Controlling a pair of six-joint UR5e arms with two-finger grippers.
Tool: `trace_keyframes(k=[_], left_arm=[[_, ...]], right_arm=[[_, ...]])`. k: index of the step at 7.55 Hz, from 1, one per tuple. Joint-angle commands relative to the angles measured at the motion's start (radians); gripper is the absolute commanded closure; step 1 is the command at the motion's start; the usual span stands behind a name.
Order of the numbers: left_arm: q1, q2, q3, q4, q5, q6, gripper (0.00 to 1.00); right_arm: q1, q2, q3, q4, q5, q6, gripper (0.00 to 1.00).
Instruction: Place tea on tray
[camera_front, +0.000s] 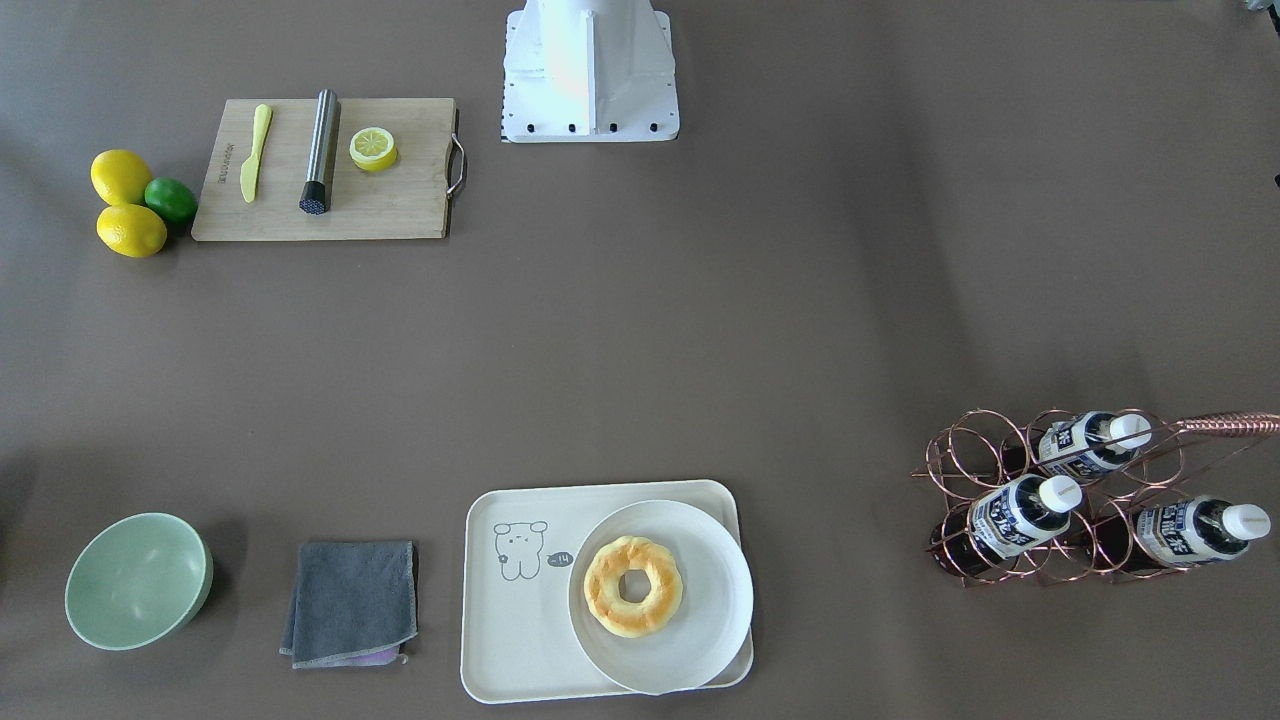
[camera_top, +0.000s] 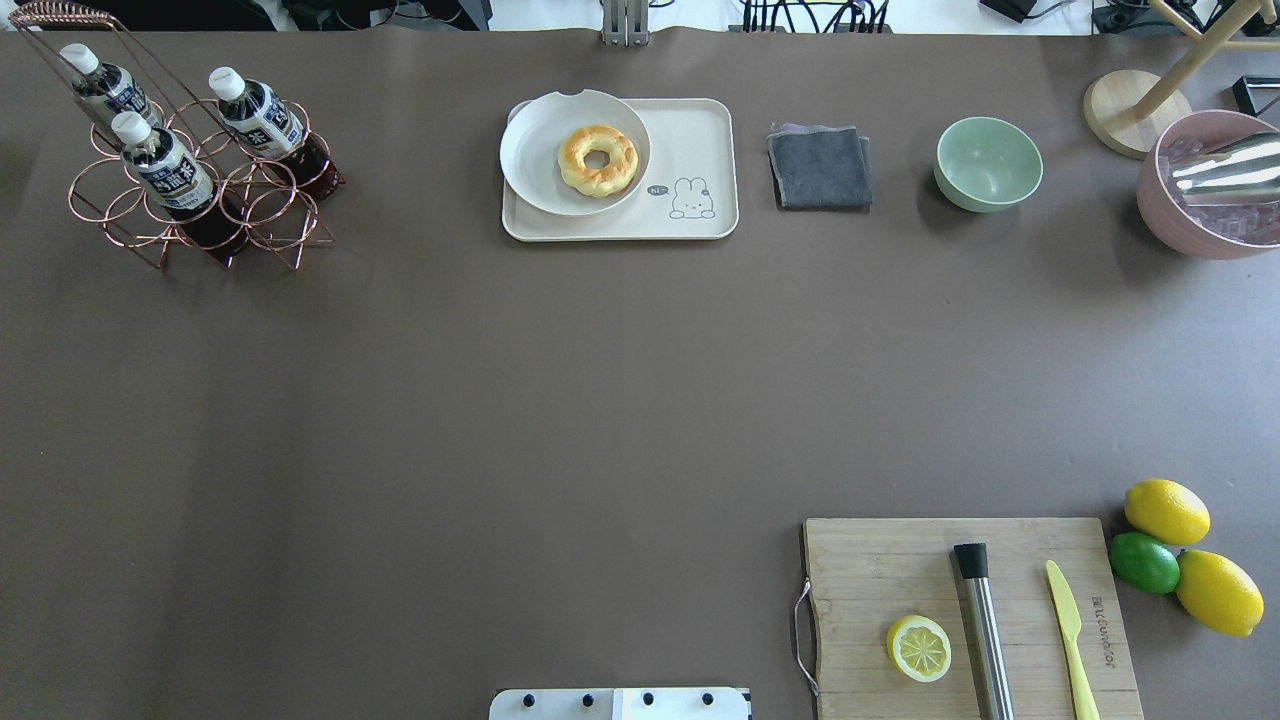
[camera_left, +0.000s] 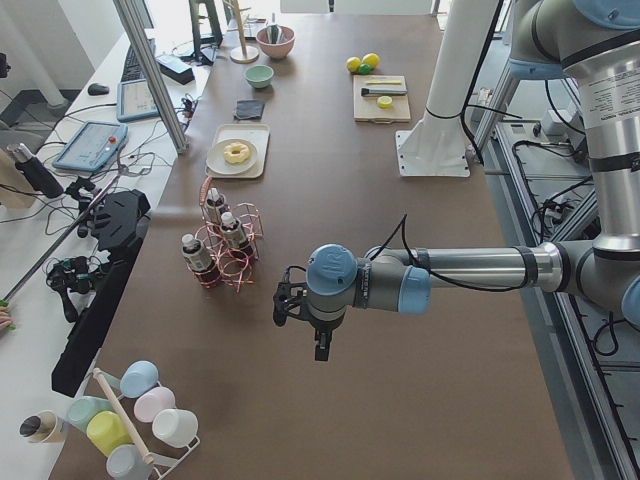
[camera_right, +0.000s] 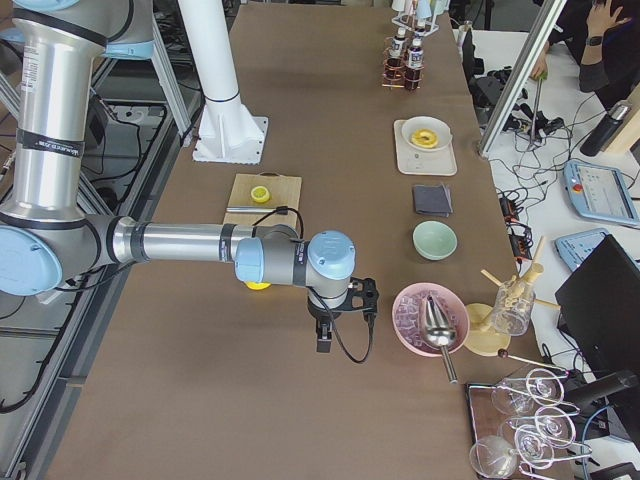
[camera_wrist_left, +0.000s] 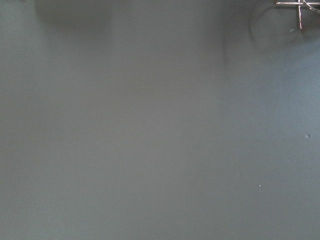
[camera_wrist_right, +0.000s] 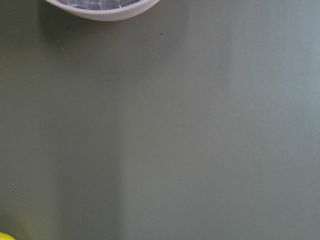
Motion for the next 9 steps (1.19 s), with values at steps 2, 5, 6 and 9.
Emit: trace_keyframes(k=[2, 5, 6, 9], left_arm=[[0.000, 0.001, -0.004, 0.000, 0.000, 0.002, 0.00], [-0.002, 0.003, -0.011, 0.000, -0.003, 0.000, 0.00], [-0.003, -0.002, -0.005, 0.000, 0.003, -0.002, 0.00], [-0.020, -0.017, -0.016, -0.002, -0.003, -0.008, 0.00]], right_arm=[[0.000, 0.000, 0.000, 0.000, -0.002, -0.002, 0.00], [0.000, -0.005, 0.000, 0.000, -0.007, -0.002, 0.00], [0.000, -0.005, 0.000, 0.000, -0.005, -0.002, 0.00], [0.000, -0.005, 0.000, 0.000, -0.001, -0.002, 0.00]])
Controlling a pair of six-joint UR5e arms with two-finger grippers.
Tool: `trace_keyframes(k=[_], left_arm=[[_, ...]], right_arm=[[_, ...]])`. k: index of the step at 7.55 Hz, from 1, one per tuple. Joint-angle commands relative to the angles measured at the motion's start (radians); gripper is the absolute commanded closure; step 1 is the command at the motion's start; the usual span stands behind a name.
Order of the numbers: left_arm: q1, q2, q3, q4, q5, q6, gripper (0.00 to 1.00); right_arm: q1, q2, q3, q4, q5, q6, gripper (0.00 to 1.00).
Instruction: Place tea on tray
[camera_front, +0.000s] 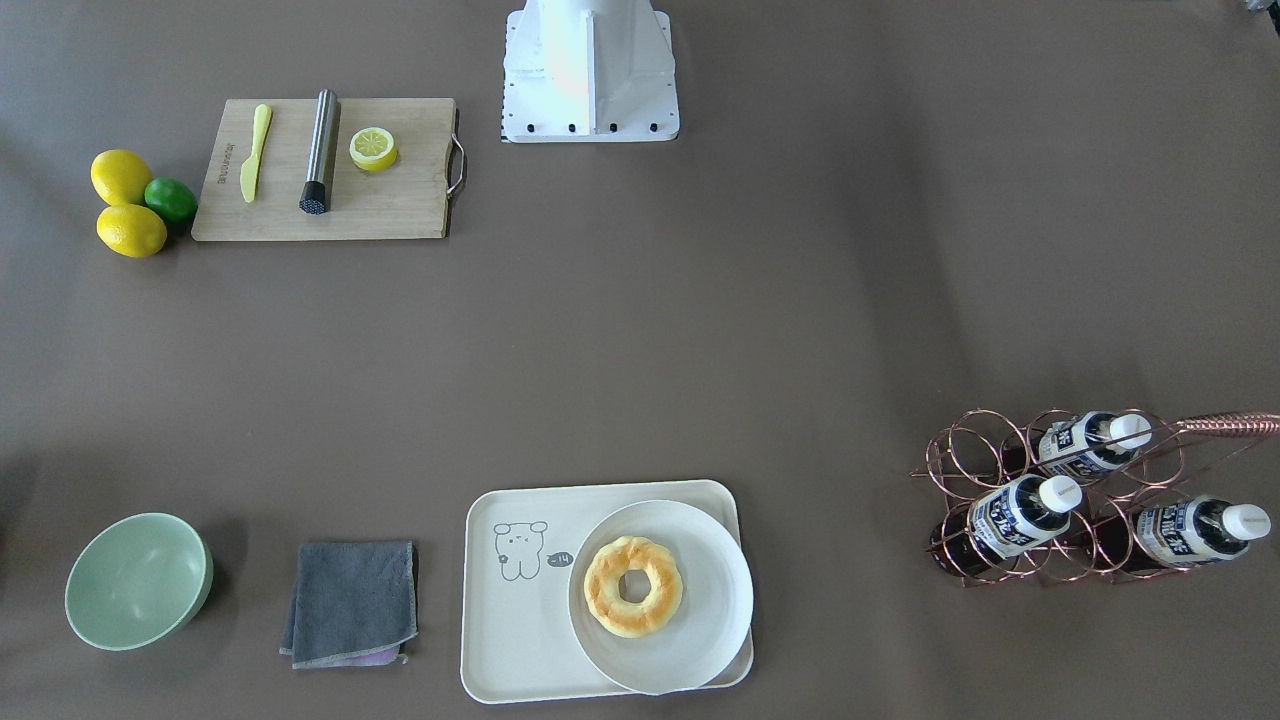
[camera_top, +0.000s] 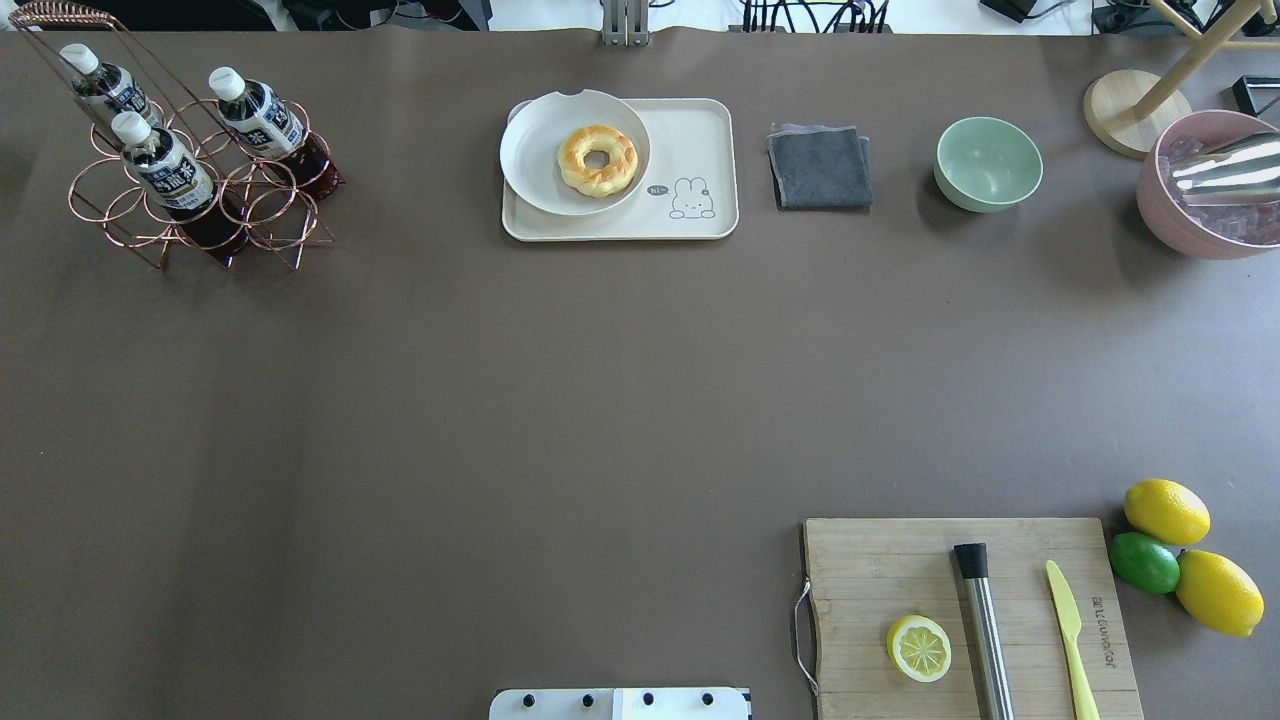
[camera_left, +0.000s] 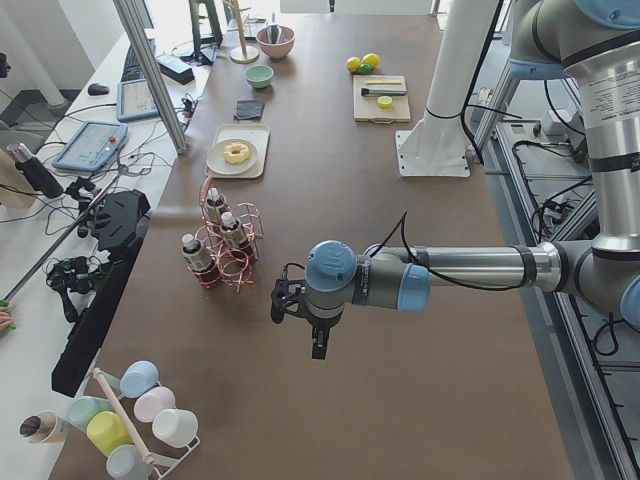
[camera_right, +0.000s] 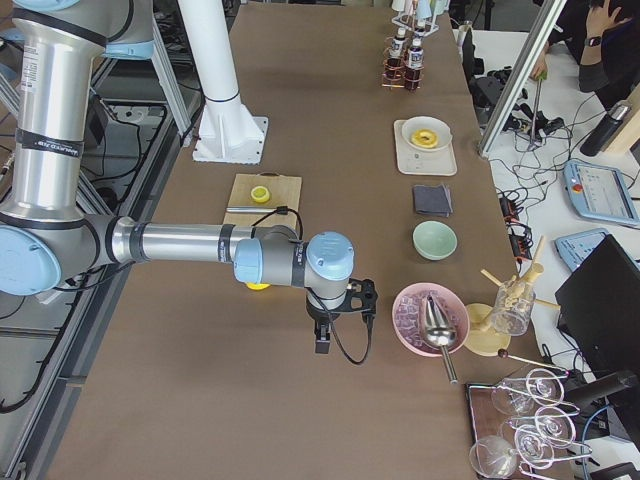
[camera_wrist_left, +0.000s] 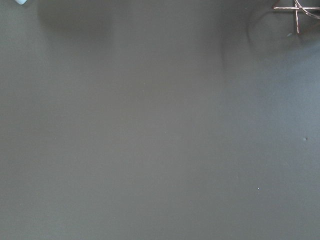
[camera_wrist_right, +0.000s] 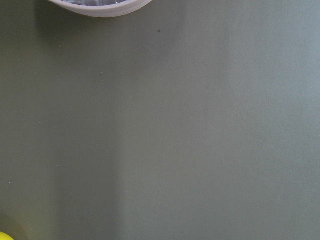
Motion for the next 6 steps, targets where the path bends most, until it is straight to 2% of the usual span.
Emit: trace_keyframes(k=[1, 4, 6], left_arm=[[-0.014, -0.011, -0.018, -0.001, -0.006, -0.003, 0.00], [-0.014, -0.051, -0.008, -0.001, -0.008, -0.007, 0.00], [-0.038, -0.121, 0.027, -0.038, -0.008, 0.007, 0.00]], right_arm=[[0.000, 0.000, 0.000, 0.000, 0.005, 0.000, 0.00], [0.000, 0.000, 0.000, 0.000, 0.006, 0.000, 0.00], [0.000, 0.000, -0.002, -0.002, 0.006, 0.002, 0.00]])
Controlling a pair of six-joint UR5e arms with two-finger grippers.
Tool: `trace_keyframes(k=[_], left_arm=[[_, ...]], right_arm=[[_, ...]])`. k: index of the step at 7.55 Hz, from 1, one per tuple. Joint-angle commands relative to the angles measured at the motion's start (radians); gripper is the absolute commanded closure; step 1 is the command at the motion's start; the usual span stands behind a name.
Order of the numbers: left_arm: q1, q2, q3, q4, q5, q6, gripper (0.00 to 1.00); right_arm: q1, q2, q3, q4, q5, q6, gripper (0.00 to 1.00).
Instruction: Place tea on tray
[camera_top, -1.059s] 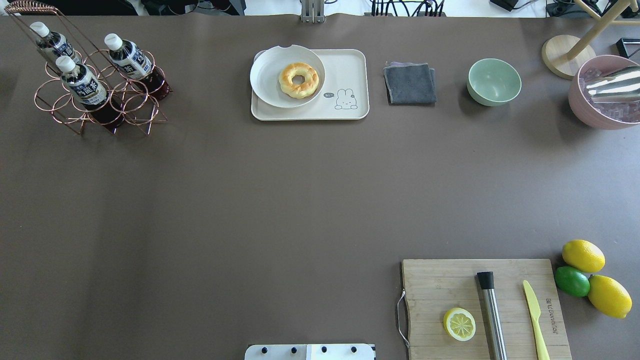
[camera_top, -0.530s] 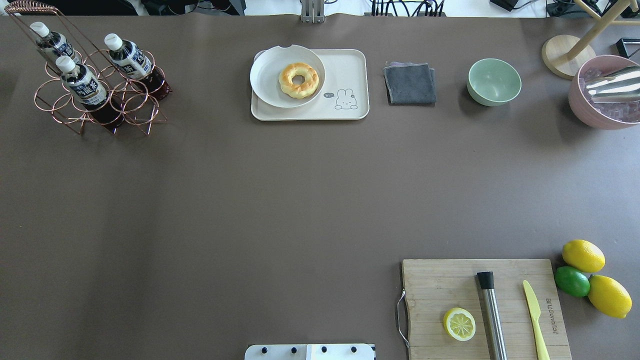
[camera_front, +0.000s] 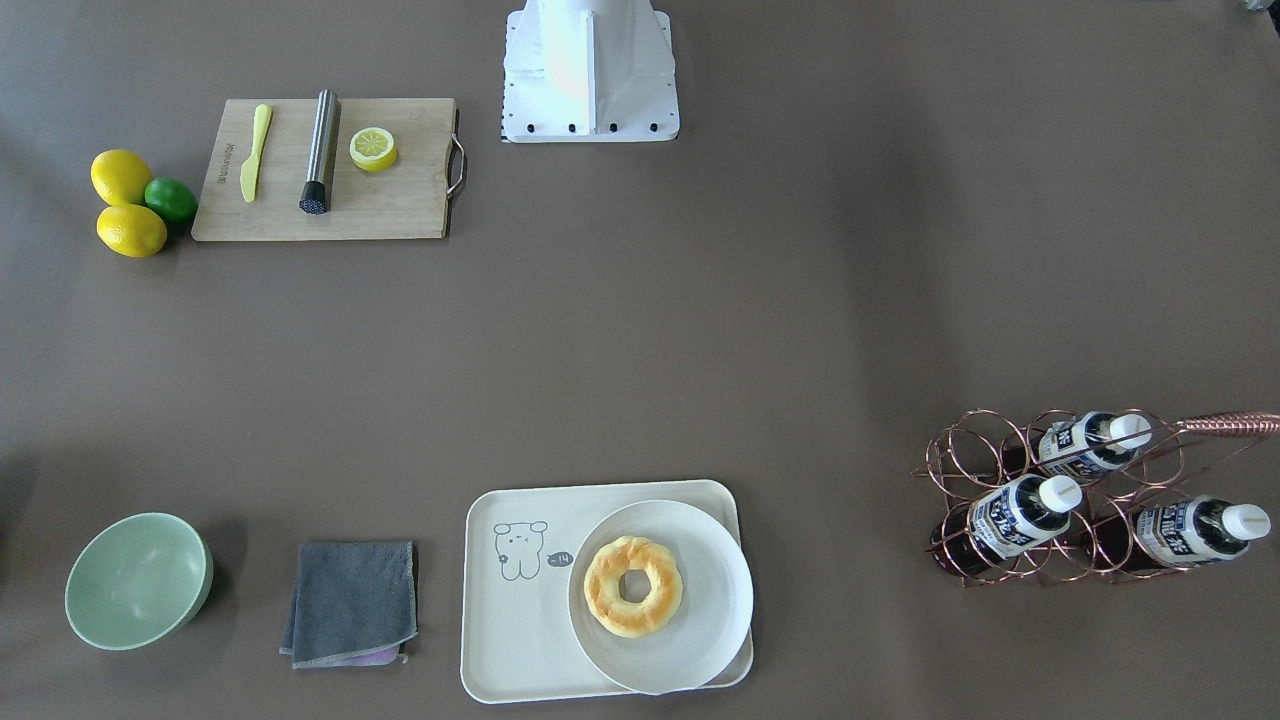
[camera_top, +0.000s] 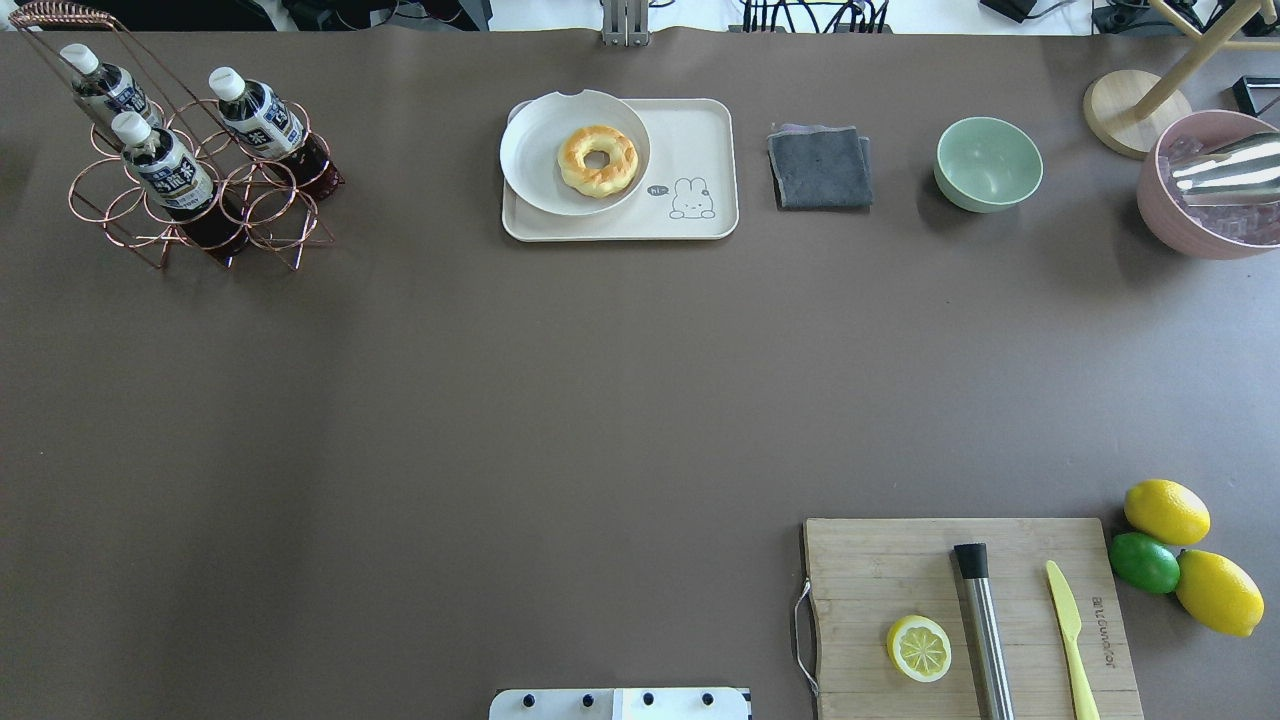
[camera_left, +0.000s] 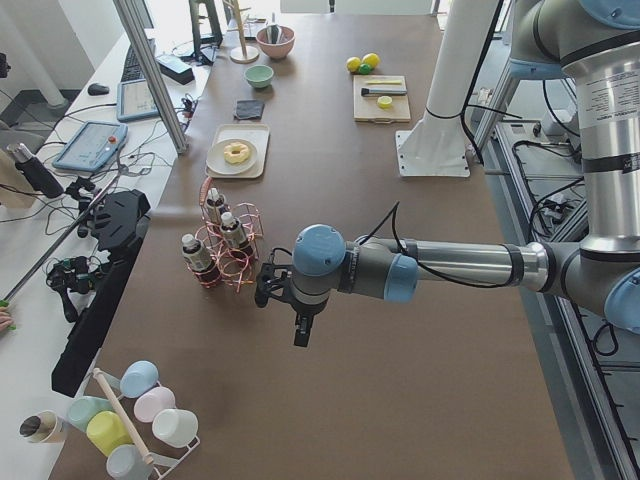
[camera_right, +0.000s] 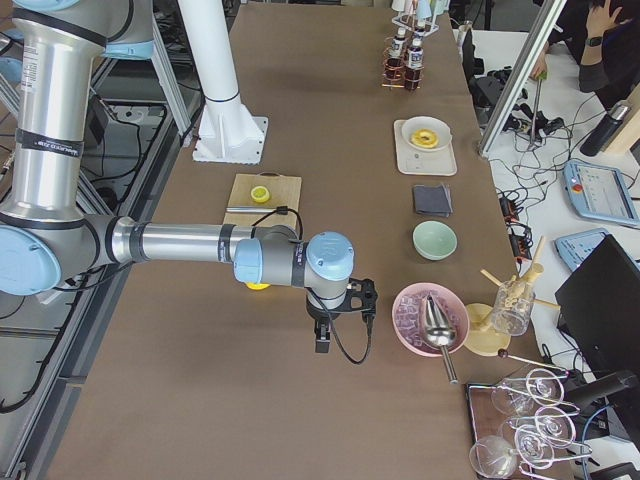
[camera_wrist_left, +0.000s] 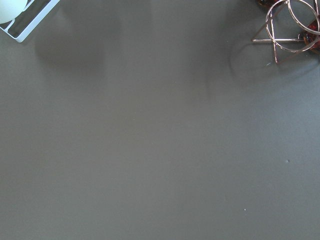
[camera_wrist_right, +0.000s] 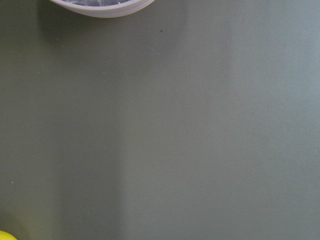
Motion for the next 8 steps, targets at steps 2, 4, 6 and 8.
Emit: trace_keyframes(k=[2, 4, 6, 8], left_arm=[[-0.019, -0.031, 0.079, -0.229, -0.003, 0.000, 0.00], [-0.014, -0.096, 0.077, -0.289, 0.006, -0.050, 0.00], [0.044, -0.195, 0.076, -0.287, 0.007, -0.150, 0.02], [0.131, -0.250, 0.060, -0.377, 0.053, -0.375, 0.02]], right_arm=[[0.000, 0.001, -0.002, -0.002, 0.004, 0.001, 0.00], [-0.002, 0.009, 0.000, 0.000, 0.003, 0.002, 0.00], [-0.002, 0.012, 0.008, 0.090, 0.035, 0.008, 0.00], [-0.002, 0.014, 0.000, 0.234, 0.038, 0.036, 0.00]])
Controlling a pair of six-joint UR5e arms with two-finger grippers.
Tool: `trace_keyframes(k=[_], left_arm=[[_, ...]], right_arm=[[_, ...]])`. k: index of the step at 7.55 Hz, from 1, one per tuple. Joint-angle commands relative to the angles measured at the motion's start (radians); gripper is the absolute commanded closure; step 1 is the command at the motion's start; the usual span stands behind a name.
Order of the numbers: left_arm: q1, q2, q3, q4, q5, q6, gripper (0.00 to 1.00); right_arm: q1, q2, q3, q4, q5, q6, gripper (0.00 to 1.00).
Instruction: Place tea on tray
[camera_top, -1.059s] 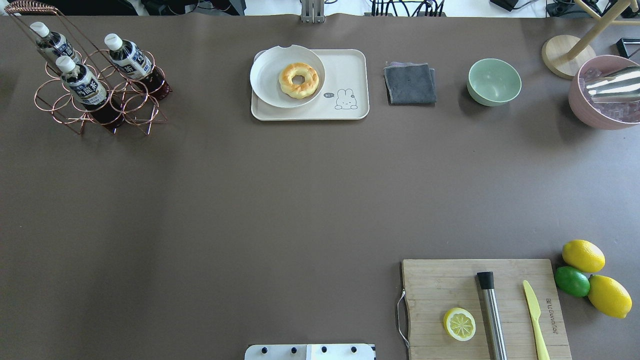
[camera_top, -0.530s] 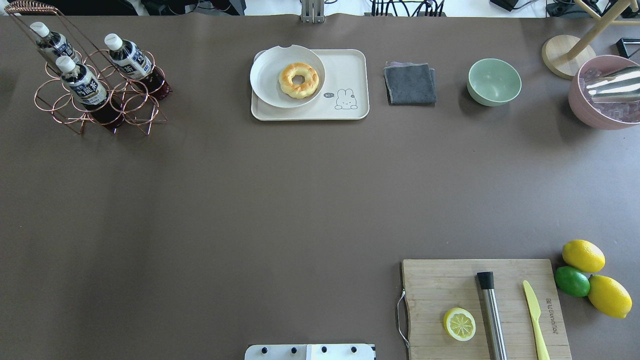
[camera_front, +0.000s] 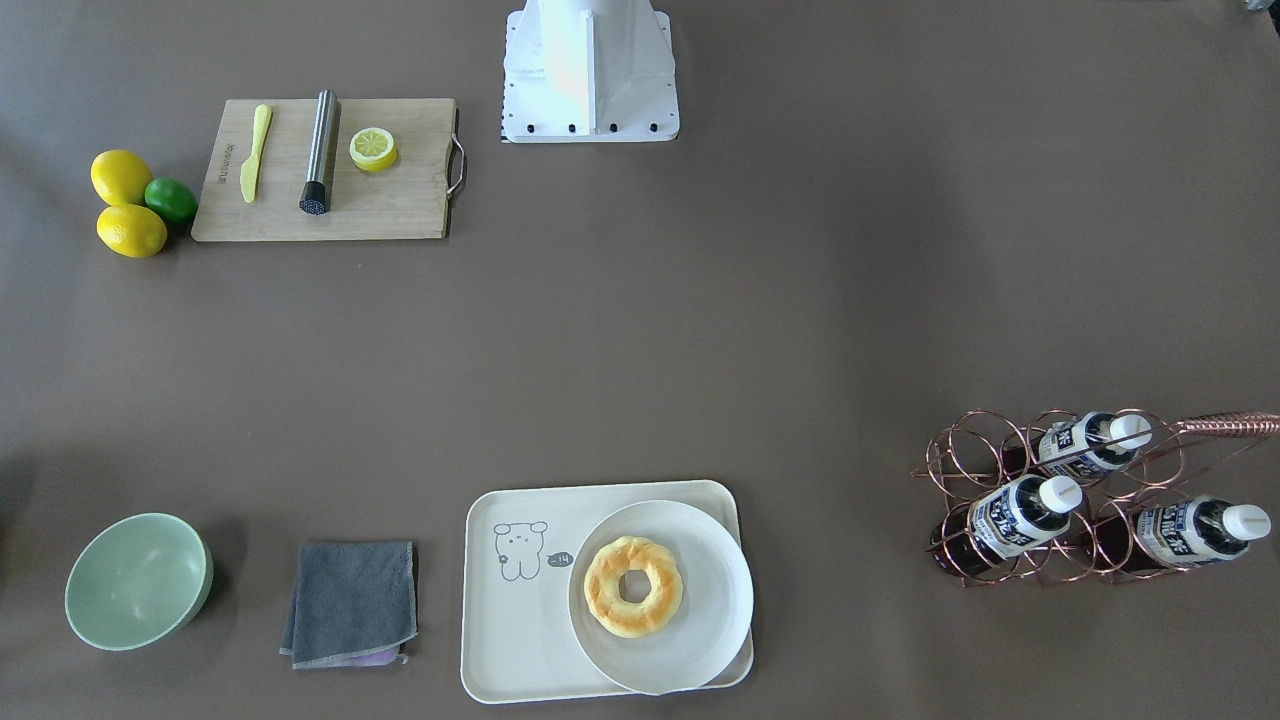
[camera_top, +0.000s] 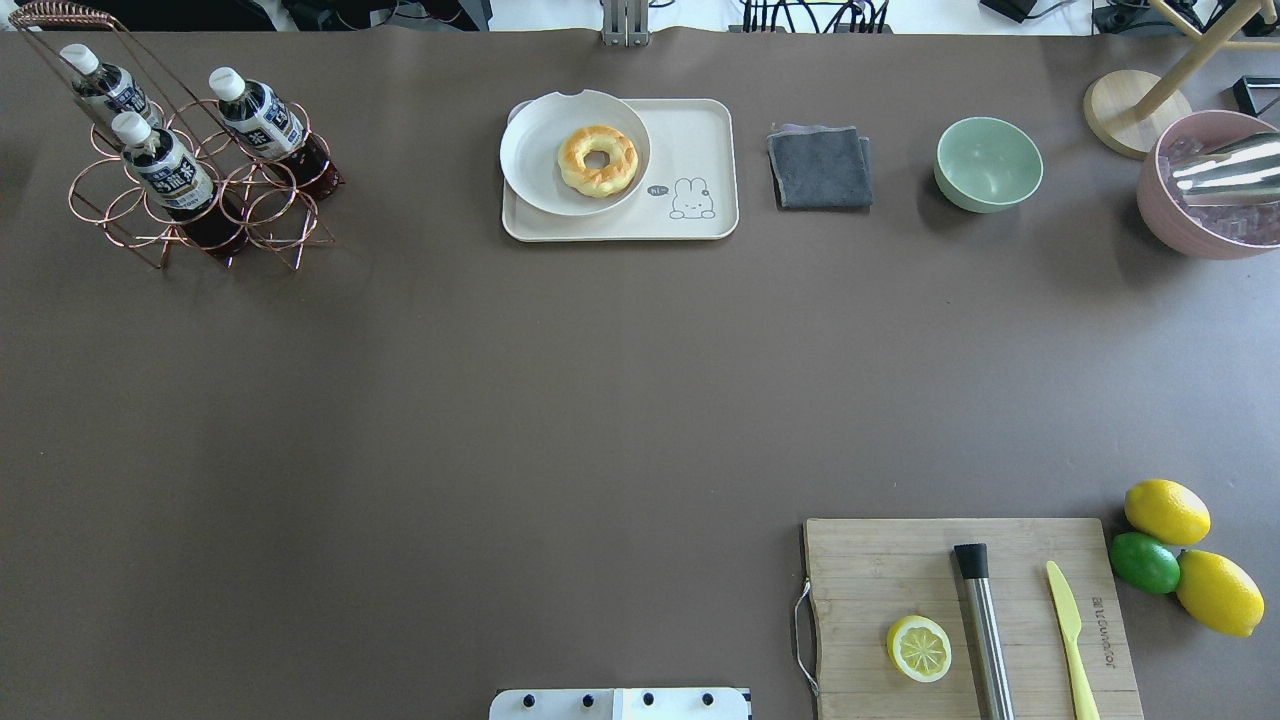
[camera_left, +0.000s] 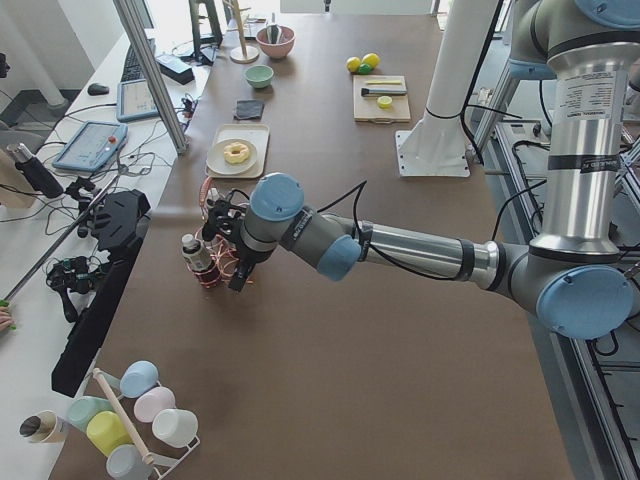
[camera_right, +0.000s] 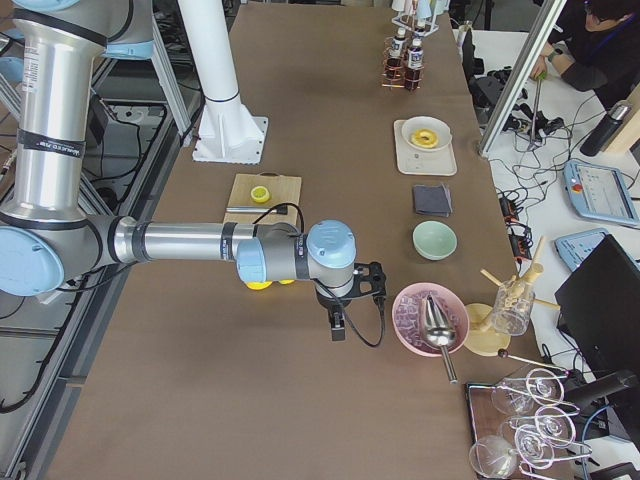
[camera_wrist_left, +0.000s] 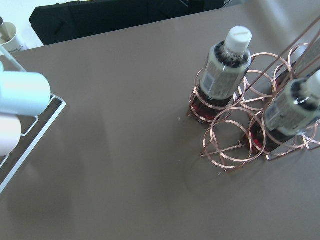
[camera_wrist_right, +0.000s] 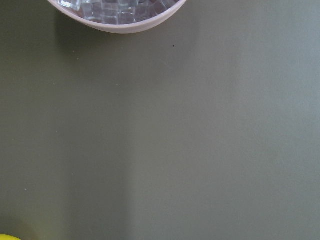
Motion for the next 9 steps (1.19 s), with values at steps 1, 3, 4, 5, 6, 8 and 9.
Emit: trace_keyframes(k=[1, 3, 4, 5, 6, 8, 9], left_arm=[[0.151, -0.034, -0.010, -0.192, 0.153, -0.288, 0.02], [0.332, -0.042, -0.014, -0.269, 0.412, -0.460, 0.02], [0.386, -0.066, -0.013, -0.267, 0.492, -0.514, 0.02], [0.406, -0.100, -0.001, -0.263, 0.510, -0.522, 0.03], [0.420, -0.129, 0.011, -0.261, 0.513, -0.534, 0.04], [0.435, -0.177, 0.047, -0.260, 0.514, -0.554, 0.09], [0.435, -0.194, 0.067, -0.261, 0.524, -0.551, 0.14]], right_arm=[[-0.001, 0.002, -0.004, 0.112, 0.008, 0.030, 0.00], [-0.001, -0.001, -0.007, 0.114, 0.003, 0.028, 0.00], [-0.001, -0.004, -0.007, 0.114, 0.008, 0.028, 0.00], [-0.001, -0.006, -0.007, 0.114, 0.009, 0.028, 0.00], [-0.001, -0.007, -0.007, 0.114, 0.009, 0.028, 0.00], [-0.001, -0.007, -0.007, 0.114, 0.009, 0.030, 0.00], [-0.002, -0.007, -0.007, 0.114, 0.009, 0.030, 0.00]])
